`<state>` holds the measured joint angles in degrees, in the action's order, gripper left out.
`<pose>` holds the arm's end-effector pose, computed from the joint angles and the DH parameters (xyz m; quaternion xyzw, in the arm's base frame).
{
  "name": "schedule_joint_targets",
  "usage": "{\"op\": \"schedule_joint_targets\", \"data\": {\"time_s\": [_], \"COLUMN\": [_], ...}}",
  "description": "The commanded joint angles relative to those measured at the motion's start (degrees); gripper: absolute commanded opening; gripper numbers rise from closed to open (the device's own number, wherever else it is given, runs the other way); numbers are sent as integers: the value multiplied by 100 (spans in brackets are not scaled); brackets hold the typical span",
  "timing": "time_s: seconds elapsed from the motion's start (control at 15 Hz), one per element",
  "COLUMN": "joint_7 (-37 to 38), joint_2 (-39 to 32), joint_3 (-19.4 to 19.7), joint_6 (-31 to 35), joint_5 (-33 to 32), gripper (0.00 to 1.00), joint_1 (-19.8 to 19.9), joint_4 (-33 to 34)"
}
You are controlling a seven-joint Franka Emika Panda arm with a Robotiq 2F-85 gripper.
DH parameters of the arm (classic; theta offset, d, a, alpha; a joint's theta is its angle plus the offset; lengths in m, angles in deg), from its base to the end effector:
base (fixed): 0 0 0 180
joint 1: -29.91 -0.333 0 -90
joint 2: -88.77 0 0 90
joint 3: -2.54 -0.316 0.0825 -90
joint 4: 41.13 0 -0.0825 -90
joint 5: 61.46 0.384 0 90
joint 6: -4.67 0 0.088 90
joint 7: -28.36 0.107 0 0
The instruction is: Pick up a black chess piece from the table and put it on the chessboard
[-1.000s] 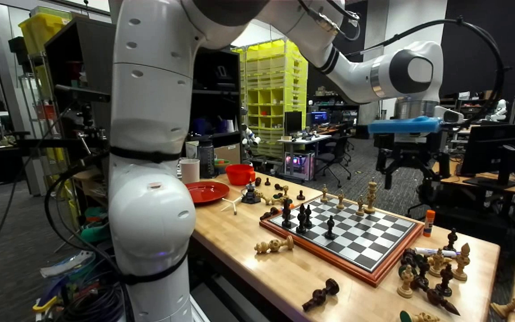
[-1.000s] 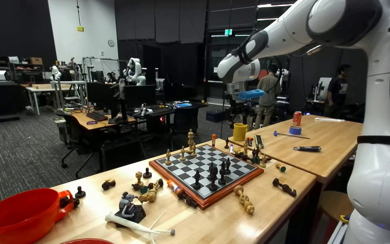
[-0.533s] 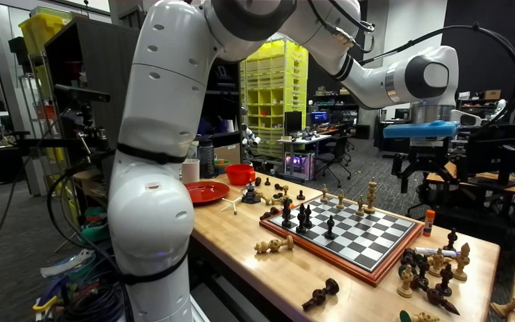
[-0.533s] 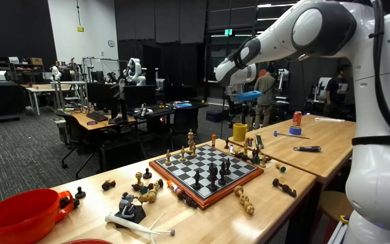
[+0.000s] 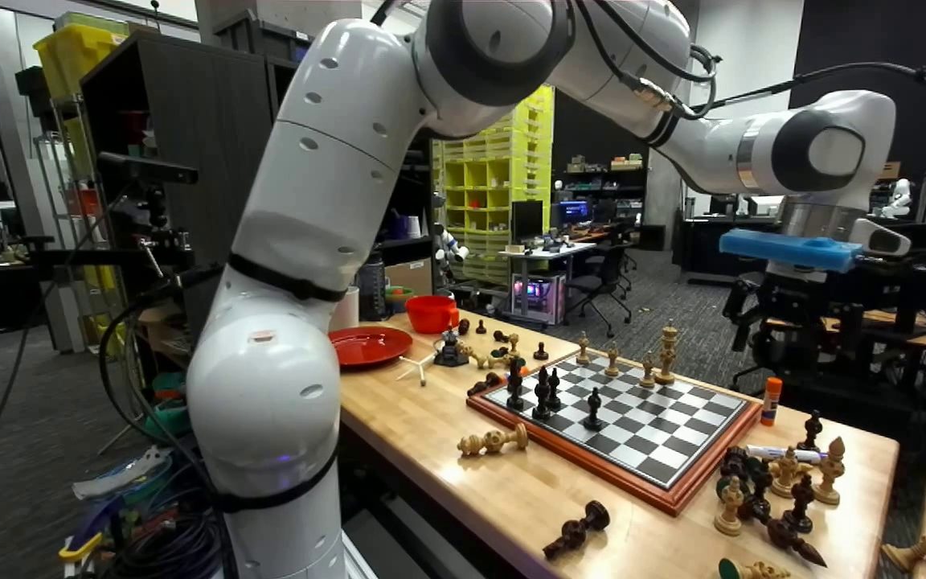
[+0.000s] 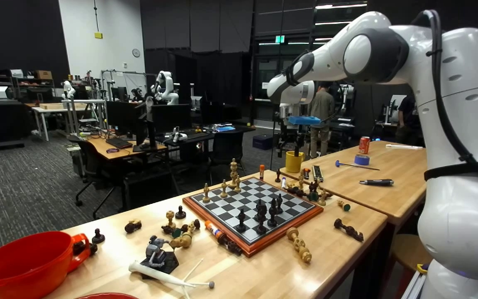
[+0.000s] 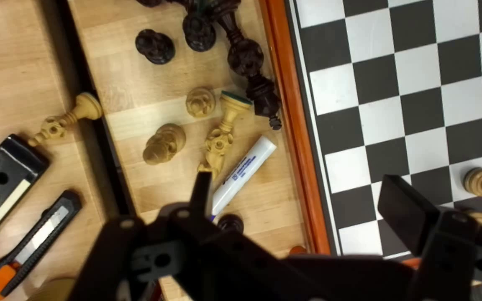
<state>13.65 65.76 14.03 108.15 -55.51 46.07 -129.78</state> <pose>0.5945 -0.2831 0.4124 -0.9901 0.1227 0.0589 0.0337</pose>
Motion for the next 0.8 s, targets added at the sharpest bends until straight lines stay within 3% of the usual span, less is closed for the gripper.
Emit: {"op": "schedule_joint_targets", "data": {"time_s": [0.0,0.33,0.4,0.73], "joint_7": [122,296,146,192], "joint_2": [-816,-1591,-1311,-1546], "joint_3": [-81,-188,-195,-118], "joint_6": [-381,-572,-299,-337], "joint_5": [370,419,341,388], "gripper": [100,100,100,100], "joint_1": [395,635,616,556], "joint_4": [1070,2111,1574,1886]}}
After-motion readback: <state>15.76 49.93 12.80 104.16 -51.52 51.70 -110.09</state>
